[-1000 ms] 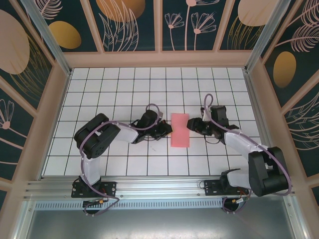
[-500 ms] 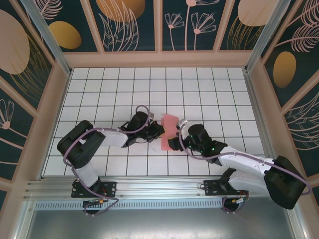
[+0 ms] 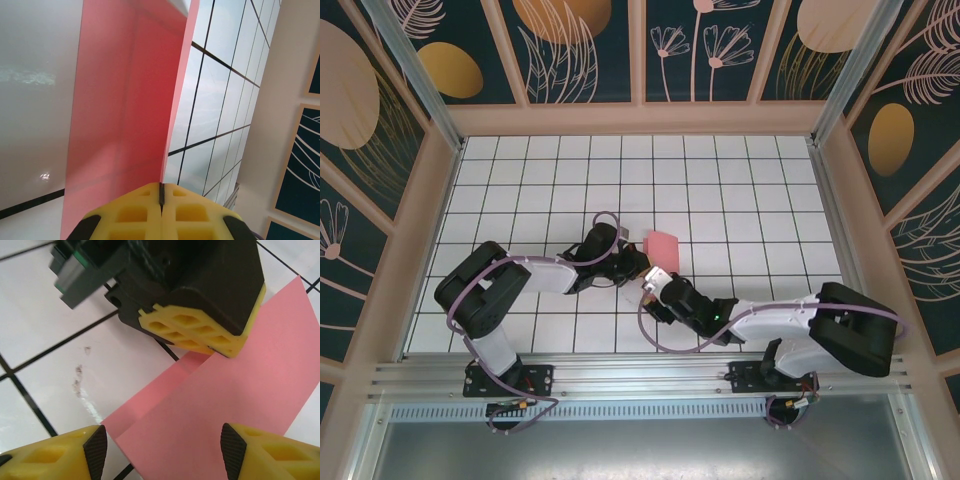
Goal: Fold a paper plane with a square sheet of paper (pick it up from the middle)
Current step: Fold the triangle a second time at the center of the table.
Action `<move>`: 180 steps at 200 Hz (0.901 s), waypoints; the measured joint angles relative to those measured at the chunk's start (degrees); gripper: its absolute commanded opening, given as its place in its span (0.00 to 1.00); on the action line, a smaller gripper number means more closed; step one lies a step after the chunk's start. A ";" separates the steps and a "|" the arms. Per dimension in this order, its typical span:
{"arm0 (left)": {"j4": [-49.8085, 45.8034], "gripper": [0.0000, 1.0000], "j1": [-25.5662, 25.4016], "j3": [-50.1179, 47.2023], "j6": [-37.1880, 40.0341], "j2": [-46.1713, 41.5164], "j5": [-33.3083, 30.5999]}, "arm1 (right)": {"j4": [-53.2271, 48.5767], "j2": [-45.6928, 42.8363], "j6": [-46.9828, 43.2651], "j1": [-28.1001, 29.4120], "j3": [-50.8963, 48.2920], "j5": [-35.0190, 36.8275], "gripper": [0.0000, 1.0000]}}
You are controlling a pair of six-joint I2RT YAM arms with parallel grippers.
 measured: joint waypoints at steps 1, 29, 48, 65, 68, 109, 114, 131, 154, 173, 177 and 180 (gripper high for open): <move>0.00 0.00 0.00 0.00 0.00 0.00 0.00 | 0.02 0.13 -0.04 0.02 0.04 0.11 0.63; -0.04 0.00 0.00 0.02 0.00 0.00 0.00 | 1.16 4.87 -1.31 0.90 2.47 3.72 0.58; -0.17 0.00 0.00 0.02 0.00 0.00 0.00 | 2.27 6.10 -2.01 1.73 3.13 5.25 0.53; -0.52 0.00 0.00 0.02 0.02 0.00 0.00 | 2.71 6.08 -2.23 2.03 3.17 6.29 0.47; -0.63 0.00 0.00 0.04 0.02 0.00 0.00 | 2.73 6.10 -2.12 2.03 3.17 6.40 0.46; -2.21 0.00 0.00 0.87 0.70 0.00 -0.02 | 2.67 6.08 -1.57 2.03 3.17 8.02 0.28; -2.54 0.00 0.00 1.03 0.87 0.00 -0.02 | 2.64 6.08 -1.31 2.03 3.17 8.07 0.26; -3.37 0.00 0.00 1.55 1.31 0.00 -0.02 | 2.45 6.03 -1.09 2.03 3.17 8.20 0.20; -4.70 0.08 0.00 2.29 1.99 0.00 -0.09 | 1.77 5.38 0.39 1.79 3.19 7.96 0.09; -6.14 0.18 0.00 3.02 2.91 0.00 -0.70 | 0.96 4.22 1.68 0.83 3.21 6.62 0.02; -6.51 0.21 0.00 3.17 3.10 0.00 -0.96 | 0.85 3.89 1.81 0.48 3.21 6.27 0.01; -6.86 0.23 0.00 3.32 3.23 0.00 -1.18 | 0.76 3.69 2.43 0.22 3.21 5.88 0.00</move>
